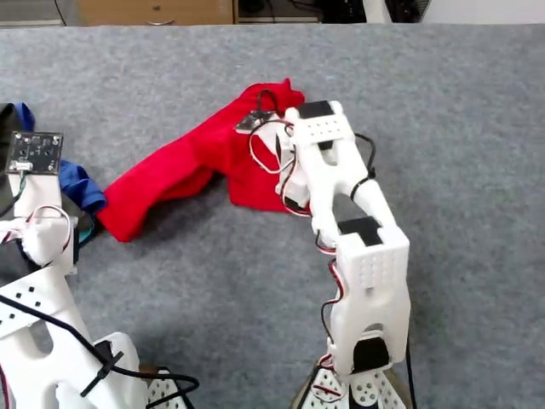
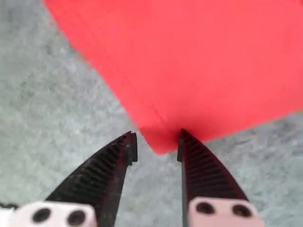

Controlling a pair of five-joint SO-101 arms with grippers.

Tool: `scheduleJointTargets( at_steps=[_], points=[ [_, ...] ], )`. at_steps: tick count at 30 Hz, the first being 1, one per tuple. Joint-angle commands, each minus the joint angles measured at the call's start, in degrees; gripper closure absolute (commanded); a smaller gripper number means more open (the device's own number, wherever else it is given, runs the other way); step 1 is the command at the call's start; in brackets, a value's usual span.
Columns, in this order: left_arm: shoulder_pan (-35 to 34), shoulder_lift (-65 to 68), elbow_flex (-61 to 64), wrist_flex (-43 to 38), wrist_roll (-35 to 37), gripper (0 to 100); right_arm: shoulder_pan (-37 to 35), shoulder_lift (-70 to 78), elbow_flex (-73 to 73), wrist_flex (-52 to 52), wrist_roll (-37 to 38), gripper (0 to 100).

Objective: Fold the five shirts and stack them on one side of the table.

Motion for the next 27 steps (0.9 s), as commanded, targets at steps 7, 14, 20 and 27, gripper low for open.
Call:
scheduleJointTargets(
  at_steps=[7,14,20,27],
  points=[
    [-0.4,-0.3,0.0,-1.7,-0.2,98,0.9,5.1,-8.5,4.8,0.5,84.9],
    [-0.4,-0.3,0.0,-1.7,-0.3,98,0.9,9.0,-10.6,6.1,0.3,76.2],
    [-0.4,-0.3,0.0,-1.4,-0.3,98,1.5,9.5,-10.6,1.2,0.4,82.4],
    [-0.4,-0.3,0.0,-1.3,-0.2,98,3.5,9.5,-10.6,-1.4,0.5,95.7]
  ],
)
